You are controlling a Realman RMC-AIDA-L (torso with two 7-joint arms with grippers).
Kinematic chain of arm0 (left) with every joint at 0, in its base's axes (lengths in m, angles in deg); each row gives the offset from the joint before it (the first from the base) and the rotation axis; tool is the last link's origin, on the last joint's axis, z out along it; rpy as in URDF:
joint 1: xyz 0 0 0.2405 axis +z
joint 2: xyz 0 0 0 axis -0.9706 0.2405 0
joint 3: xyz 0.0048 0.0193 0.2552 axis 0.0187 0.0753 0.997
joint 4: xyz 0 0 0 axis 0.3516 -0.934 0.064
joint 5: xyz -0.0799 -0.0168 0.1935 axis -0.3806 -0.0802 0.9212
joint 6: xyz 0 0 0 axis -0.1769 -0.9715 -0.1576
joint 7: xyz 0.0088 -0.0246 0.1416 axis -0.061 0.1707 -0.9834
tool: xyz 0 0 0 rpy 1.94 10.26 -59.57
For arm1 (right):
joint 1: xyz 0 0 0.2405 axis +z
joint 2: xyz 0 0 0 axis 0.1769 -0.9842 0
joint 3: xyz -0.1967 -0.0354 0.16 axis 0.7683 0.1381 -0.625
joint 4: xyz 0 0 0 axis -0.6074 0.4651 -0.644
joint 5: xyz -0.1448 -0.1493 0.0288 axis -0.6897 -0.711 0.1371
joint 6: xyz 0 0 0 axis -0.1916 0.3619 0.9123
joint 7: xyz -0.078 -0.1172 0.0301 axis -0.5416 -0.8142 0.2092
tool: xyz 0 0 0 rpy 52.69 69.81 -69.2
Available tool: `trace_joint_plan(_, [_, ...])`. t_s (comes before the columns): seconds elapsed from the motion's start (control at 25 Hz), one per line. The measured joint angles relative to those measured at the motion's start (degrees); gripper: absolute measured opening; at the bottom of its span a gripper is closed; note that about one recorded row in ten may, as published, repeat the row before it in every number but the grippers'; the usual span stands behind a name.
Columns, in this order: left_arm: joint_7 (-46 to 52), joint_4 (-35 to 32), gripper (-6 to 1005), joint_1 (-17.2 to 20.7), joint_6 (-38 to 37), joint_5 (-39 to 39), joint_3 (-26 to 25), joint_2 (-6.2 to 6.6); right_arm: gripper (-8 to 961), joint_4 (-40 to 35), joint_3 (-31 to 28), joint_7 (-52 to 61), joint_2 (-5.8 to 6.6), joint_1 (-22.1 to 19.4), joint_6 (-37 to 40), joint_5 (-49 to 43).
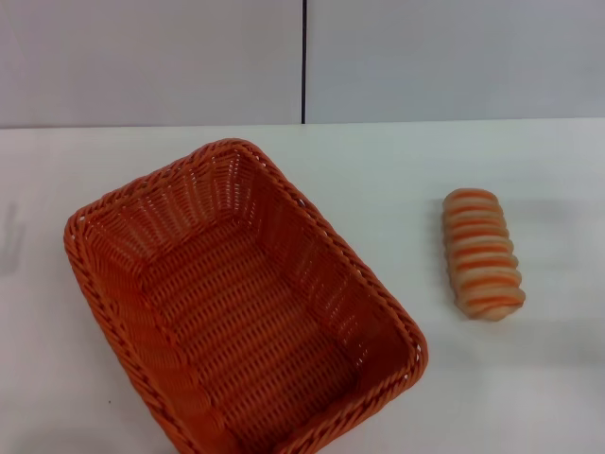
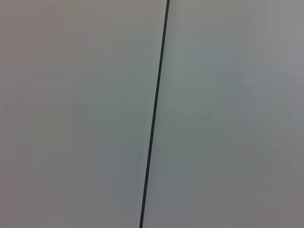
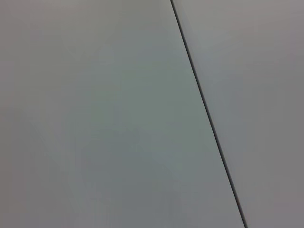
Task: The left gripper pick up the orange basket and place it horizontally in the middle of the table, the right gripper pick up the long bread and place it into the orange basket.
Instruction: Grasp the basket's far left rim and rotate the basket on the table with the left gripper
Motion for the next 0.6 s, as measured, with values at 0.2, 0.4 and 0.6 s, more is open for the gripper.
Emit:
trace_joint_plan(0.2, [-0.09,0.21,695,-0.60,0.41,0.00,-0.34,-0.02,650,-0.06,-0.33,0.04,0.18,-0.06,-0.57,0.00])
trace_joint_plan(0.4, [-0.10,-0.18,696,-1.24,0.84,0.01,-0.49,-0.05,649,-0.17,-0.50,0.00,0.16,0.06,-2.00,0.00])
trace_joint_plan(0.6, [-0.01,-0.63,697,-1.92,1.27,0.00,-1.02,0.12,648,-0.26,-0.60,0.12,0.16,0.51,-3.16,0.01])
